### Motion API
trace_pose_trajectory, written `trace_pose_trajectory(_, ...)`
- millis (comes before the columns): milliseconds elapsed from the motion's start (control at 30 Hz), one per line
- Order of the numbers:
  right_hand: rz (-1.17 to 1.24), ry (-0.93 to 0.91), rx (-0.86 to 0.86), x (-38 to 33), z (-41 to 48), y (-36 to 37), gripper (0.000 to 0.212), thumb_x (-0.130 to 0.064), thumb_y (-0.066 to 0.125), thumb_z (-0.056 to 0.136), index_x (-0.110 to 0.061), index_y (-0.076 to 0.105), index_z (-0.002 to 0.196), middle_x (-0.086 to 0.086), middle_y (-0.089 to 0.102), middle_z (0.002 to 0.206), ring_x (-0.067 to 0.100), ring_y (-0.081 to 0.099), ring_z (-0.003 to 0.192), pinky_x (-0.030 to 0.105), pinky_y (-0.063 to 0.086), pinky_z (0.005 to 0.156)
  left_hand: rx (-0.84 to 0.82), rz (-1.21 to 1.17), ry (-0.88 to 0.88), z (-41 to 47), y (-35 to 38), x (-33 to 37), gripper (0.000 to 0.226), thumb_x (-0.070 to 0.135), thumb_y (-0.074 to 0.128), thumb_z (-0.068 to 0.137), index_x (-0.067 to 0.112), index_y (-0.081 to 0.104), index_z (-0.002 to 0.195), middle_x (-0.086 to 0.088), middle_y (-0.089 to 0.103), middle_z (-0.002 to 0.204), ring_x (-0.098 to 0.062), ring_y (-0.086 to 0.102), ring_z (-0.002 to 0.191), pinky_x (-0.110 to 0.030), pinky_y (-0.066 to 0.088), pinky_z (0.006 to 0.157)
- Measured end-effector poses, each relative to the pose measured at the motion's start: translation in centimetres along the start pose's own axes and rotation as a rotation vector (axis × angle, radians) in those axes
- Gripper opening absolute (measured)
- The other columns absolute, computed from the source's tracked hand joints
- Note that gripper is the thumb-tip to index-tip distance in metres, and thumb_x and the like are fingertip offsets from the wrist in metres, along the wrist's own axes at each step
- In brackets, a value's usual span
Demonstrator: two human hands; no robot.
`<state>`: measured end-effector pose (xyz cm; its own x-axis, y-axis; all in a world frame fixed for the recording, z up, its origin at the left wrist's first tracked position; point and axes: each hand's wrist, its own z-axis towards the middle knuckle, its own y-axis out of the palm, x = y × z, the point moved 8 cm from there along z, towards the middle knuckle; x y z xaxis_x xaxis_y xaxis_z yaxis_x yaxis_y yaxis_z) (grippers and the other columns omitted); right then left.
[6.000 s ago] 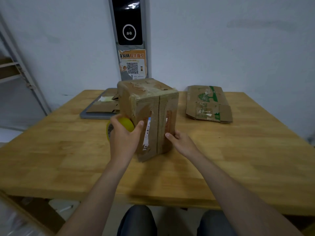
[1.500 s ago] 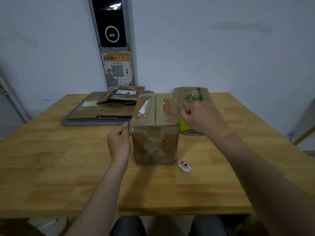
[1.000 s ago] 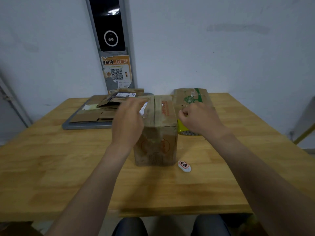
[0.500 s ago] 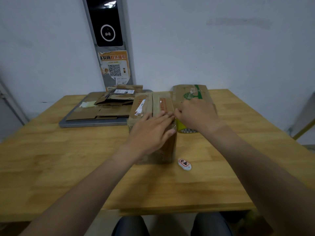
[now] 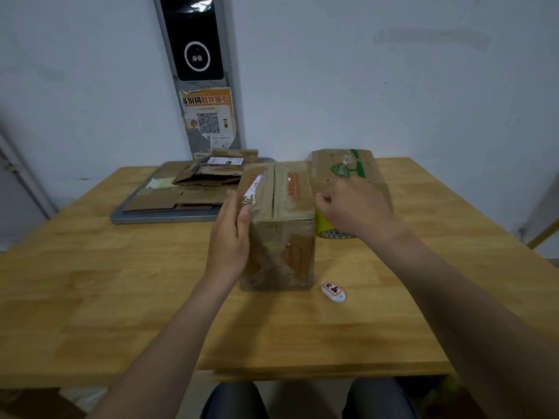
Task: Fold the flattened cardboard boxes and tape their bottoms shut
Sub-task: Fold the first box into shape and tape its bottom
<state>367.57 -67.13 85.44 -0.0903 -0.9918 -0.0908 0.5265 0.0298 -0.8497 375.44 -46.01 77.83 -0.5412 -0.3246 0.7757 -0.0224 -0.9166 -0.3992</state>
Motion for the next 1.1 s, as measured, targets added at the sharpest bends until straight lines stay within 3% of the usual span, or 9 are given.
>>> trace_pose_trajectory(133,0.005,0.007,0.014,0.2,-0.2,0.3,0.053,-0.025,0.048,0.099,-0.014,0.036,0.048,0.001,0.035,0.049,0.019,0.039,0.051,0.029,0.022,0.046,-0.079,-0.16,-0.081,-0.7,0.8,-2.5,0.075,0.06,0.031,0.101,0.02,0.02,0.164,0.025,0.045,0.15,0.02,0.04,0.132,0.002,0.03,0.1)
trace_pose_trajectory(200,0.0,0.008,0.018,0.2,-0.2,0.3,0.054,-0.025,0.049,0.098,-0.014,0.035,0.047,0.0,0.033,0.047,0.016,0.036,0.048,0.028,0.019,0.046,-0.163,-0.144,-0.098,-0.9,0.8,-3.4,0.072,0.059,0.029,0.103,0.022,0.023,0.164,0.024,0.048,0.149,0.013,0.041,0.136,0.004,0.029,0.098)
trace_pose_trajectory(267,0.01,0.012,0.025,0.1,-0.3,0.3,0.054,-0.025,0.05,0.097,-0.015,0.035,0.046,-0.001,0.031,0.046,0.013,0.031,0.044,0.026,0.017,0.046,-0.215,-0.091,-0.098,-1.0,0.4,-3.5,0.077,0.063,0.026,0.102,0.023,0.014,0.166,0.021,0.034,0.162,-0.003,0.026,0.151,-0.005,0.023,0.112)
trace_pose_trajectory(367,0.039,0.011,0.025,-0.4,-0.3,0.7,0.054,-0.029,0.048,0.099,-0.015,0.035,0.048,-0.001,0.035,0.048,0.015,0.034,0.044,0.026,0.019,0.046,-0.052,0.274,0.043,-0.2,-1.6,-1.1,0.084,0.065,0.025,0.104,0.014,-0.002,0.165,-0.001,0.002,0.174,-0.015,0.001,0.159,-0.04,0.007,0.13)
trace_pose_trajectory(467,0.0,-0.012,0.007,-1.5,-0.1,1.2,0.052,-0.038,0.04,0.105,-0.014,0.042,0.059,0.001,0.045,0.061,0.026,0.046,0.059,0.03,0.027,0.052,-0.079,0.601,0.365,0.9,-0.2,4.4,0.094,0.074,0.019,0.099,0.008,0.003,0.165,-0.009,-0.003,0.173,-0.018,-0.009,0.16,-0.043,-0.01,0.128)
trace_pose_trajectory(533,-0.037,-0.063,0.018,-2.8,0.0,1.2,0.048,-0.041,0.036,0.107,-0.018,0.05,0.068,0.006,0.051,0.071,0.034,0.057,0.072,0.034,0.032,0.059,-0.232,0.747,0.394,1.7,2.1,5.7,0.107,0.085,0.011,0.09,0.009,0.008,0.165,-0.009,0.002,0.174,-0.018,-0.007,0.16,-0.046,-0.014,0.124)
trace_pose_trajectory(667,-0.076,-0.11,0.044,-4.5,-0.1,1.0,0.051,-0.043,0.034,0.108,-0.013,0.069,0.087,0.015,0.068,0.089,0.037,0.067,0.085,0.036,0.037,0.062,-0.386,0.893,0.264,3.1,3.7,4.6,0.123,0.092,0.006,0.067,0.019,0.01,0.165,-0.001,0.01,0.173,-0.019,0.005,0.159,-0.067,-0.001,0.121)
trace_pose_trajectory(867,-0.091,-0.106,-0.025,-4.7,0.6,0.9,0.046,-0.043,0.036,0.108,-0.017,0.062,0.081,0.012,0.06,0.081,0.038,0.067,0.087,0.036,0.038,0.062,-0.403,0.773,0.173,4.1,2.3,3.4,0.123,0.103,0.026,0.053,0.044,0.018,0.16,0.018,0.026,0.166,-0.016,0.007,0.158,-0.083,0.005,0.109)
trace_pose_trajectory(1100,-0.029,-0.114,-0.056,-4.6,0.9,1.5,0.053,-0.04,0.037,0.108,-0.025,0.027,0.058,-0.002,0.032,0.06,0.029,0.049,0.065,0.034,0.035,0.057,-0.388,0.387,0.069,4.6,-2.7,-0.3,0.117,0.088,0.069,0.051,0.054,0.027,0.155,0.011,0.027,0.169,-0.014,0.024,0.155,-0.053,0.033,0.12)
